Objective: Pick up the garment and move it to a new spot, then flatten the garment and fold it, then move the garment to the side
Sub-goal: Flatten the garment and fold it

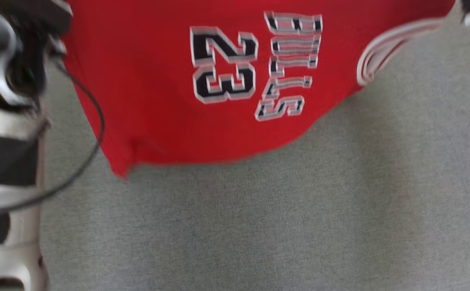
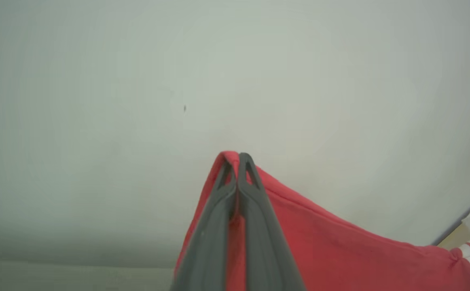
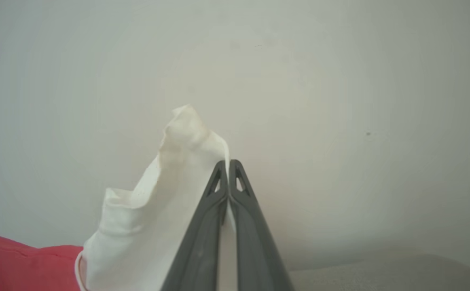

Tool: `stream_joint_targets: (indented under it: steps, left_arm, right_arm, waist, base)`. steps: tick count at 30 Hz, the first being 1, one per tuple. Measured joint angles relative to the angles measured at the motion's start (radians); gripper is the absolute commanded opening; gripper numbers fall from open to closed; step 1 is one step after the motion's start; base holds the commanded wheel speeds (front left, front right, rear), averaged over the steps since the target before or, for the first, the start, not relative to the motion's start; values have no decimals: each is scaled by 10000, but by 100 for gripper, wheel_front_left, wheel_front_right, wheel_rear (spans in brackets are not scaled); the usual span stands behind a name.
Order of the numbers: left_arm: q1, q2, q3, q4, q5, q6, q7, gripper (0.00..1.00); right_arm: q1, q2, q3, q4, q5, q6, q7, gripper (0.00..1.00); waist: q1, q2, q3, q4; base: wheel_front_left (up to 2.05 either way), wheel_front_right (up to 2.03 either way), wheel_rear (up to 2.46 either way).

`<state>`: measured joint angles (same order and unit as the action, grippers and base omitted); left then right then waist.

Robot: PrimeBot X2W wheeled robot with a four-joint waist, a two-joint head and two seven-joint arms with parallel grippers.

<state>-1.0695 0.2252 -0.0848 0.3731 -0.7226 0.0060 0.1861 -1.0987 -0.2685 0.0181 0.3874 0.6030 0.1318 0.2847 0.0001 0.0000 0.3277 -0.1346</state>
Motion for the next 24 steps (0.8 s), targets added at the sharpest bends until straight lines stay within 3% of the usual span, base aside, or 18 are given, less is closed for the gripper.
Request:
stream_joint_targets:
  steps: [7,18,24]
  left_arm:
    - [-2639,313,-276,132,1110,242,-857,0]
    - [-5933,541,-230,940,1987,123,-3198,0]
    - [-6558,474,-253,970,2186,-23,-4056,0]
  right_arm:
    - [-2483,48,19,621,-918,0,-1166,0]
    - [-6064,301,-1103,1534,-2023,0,-4928,0]
    - [-7142,-130,-1329,1124,-2566,2,-5427,0]
  waist:
    - [1,1,1275,-118]
    - [3,2,3414,-247]
    - [2,2,4179,-289]
  base:
    - [0,0,0]
    - [0,0,0]
    - [0,0,0]
